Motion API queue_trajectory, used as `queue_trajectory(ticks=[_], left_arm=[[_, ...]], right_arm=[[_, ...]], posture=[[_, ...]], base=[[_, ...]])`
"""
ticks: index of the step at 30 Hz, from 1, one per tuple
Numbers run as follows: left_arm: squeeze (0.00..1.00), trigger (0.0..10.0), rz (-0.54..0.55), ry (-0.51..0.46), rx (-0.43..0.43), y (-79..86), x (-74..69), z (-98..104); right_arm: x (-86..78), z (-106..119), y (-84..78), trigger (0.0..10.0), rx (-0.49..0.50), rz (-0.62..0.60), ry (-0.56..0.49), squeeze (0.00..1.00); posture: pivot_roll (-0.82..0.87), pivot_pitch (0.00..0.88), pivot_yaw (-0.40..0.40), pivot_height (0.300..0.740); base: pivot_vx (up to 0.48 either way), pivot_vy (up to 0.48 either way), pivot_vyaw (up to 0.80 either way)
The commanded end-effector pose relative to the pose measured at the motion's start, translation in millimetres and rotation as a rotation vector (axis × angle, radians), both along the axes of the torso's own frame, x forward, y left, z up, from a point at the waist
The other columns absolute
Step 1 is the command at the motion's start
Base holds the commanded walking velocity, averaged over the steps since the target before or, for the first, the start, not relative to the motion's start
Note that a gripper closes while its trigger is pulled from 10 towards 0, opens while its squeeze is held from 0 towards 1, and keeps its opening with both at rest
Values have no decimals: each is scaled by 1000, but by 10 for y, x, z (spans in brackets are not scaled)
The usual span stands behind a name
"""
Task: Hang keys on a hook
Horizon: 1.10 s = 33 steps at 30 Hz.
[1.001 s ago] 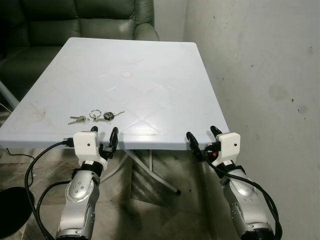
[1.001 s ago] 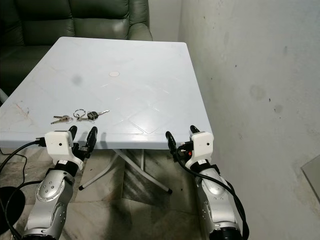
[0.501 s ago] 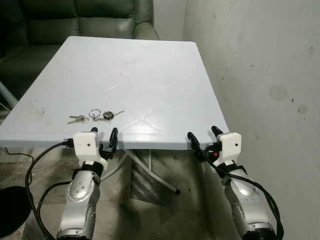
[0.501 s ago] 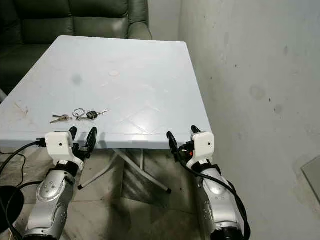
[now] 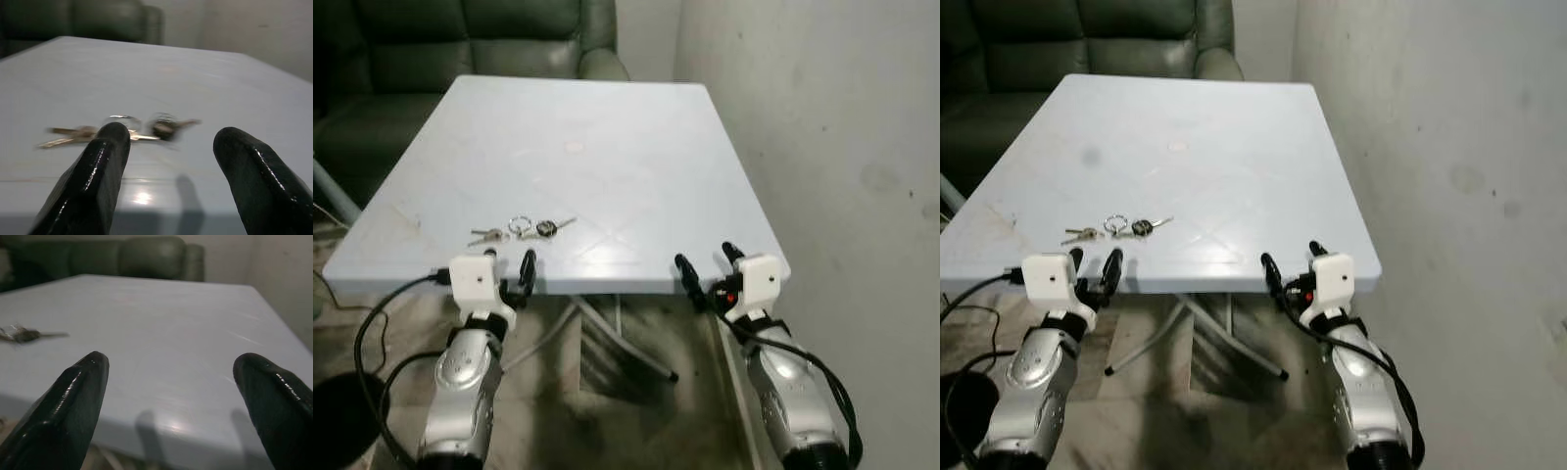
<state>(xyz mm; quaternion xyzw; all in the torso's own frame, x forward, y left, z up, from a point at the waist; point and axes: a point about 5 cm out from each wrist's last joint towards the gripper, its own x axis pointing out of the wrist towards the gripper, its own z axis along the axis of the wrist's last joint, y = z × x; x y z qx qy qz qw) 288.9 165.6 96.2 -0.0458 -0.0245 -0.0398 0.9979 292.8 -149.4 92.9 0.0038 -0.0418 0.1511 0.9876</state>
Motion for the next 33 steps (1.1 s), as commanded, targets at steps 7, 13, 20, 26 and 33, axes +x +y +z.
queue_trajectory(ticks=[7,13,20,26,33], left_arm=[[0,10000,13,8,16,63,4,-15],[0,10000,21,11,14,69,-10,-33],[0,10000,28,13,15,82,-24,-38],[0,10000,32,13,14,86,-32,-43],[0,10000,34,15,15,85,-43,-51]], right_arm=[[22,55,27,10000,13,-3,-23,0],[23,54,34,10000,10,7,-21,0],[24,50,39,10000,7,14,-19,0],[22,47,40,10000,5,19,-16,0],[14,42,35,10000,3,21,-15,0]], posture=[[-98,0,-25,740],[-94,0,-29,740],[-86,0,-36,740],[-86,3,-38,740],[-86,7,-39,740]], base=[[0,480,0],[0,480,0],[0,480,0],[0,480,0],[0,480,0]])
